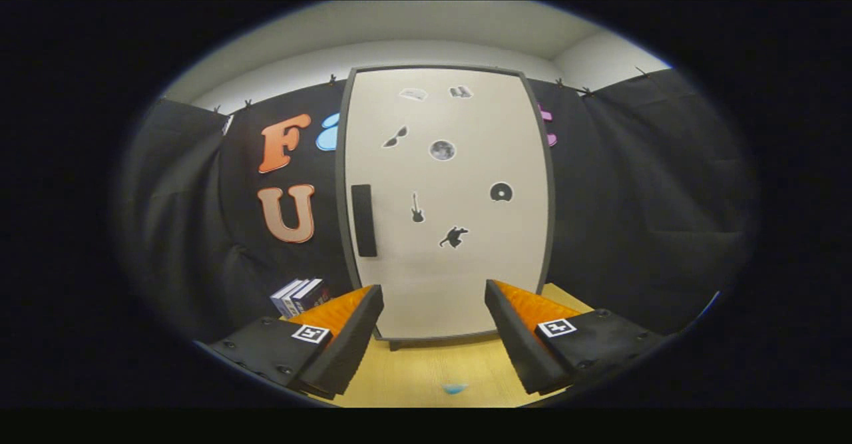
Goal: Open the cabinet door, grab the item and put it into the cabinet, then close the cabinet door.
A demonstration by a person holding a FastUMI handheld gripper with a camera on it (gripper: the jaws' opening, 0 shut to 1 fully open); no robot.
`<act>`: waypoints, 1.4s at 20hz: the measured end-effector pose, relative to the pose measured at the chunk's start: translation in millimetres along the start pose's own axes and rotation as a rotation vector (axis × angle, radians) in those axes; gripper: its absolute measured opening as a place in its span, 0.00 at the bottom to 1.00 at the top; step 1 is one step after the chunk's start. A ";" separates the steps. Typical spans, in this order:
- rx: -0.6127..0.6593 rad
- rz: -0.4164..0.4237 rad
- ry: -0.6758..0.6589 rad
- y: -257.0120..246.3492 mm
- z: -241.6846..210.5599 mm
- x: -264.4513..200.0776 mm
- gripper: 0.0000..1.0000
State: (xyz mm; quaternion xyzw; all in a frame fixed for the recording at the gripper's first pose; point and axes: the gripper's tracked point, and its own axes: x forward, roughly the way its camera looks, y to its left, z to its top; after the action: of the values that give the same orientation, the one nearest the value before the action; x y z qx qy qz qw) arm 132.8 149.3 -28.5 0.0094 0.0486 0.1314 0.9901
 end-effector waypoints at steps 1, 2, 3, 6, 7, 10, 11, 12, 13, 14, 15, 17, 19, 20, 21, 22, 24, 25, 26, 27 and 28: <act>-0.007 0.017 -0.001 8.4 2.3 11.1 0.98; -0.013 0.033 -0.004 16.5 5.4 21.8 0.98; -0.018 0.048 -0.003 24.2 7.9 34.3 0.98; -0.021 0.083 -0.011 45.1 18.6 73.7 0.98; -0.021 0.093 -0.011 51.3 20.9 85.1 0.98; -0.030 0.120 -0.019 67.6 30.1 117.3 0.98; -0.044 0.122 -0.020 72.0 31.6 128.3 0.98; -0.059 0.118 -0.011 73.6 31.4 135.8 0.98; -0.066 0.117 -0.010 77.7 32.7 142.3 0.98; -0.063 0.131 -0.010 84.3 33.6 147.1 0.98; -0.058 0.149 -0.004 92.3 32.3 150.9 0.96; -0.066 0.147 0.010 97.8 29.9 153.9 0.90; -0.071 0.127 0.010 96.7 30.1 163.4 0.89; -0.067 0.113 0.012 96.5 30.4 164.6 0.89; -0.063 0.096 0.016 93.2 30.8 166.4 0.89; -0.059 0.073 0.017 89.2 31.4 167.4 0.80; -0.067 0.023 0.023 78.5 32.8 169.7 0.62; -0.062 0.021 0.027 78.2 32.9 168.8 0.53; -0.058 0.024 0.028 79.2 32.6 169.9 0.49; -0.057 0.024 0.029 79.3 32.6 169.3 0.45; -0.057 0.023 0.031 78.8 31.5 169.1 0.41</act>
State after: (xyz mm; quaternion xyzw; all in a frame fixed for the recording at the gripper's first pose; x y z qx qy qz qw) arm 277.9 269.3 -10.5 -0.0202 0.0600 0.1445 0.9875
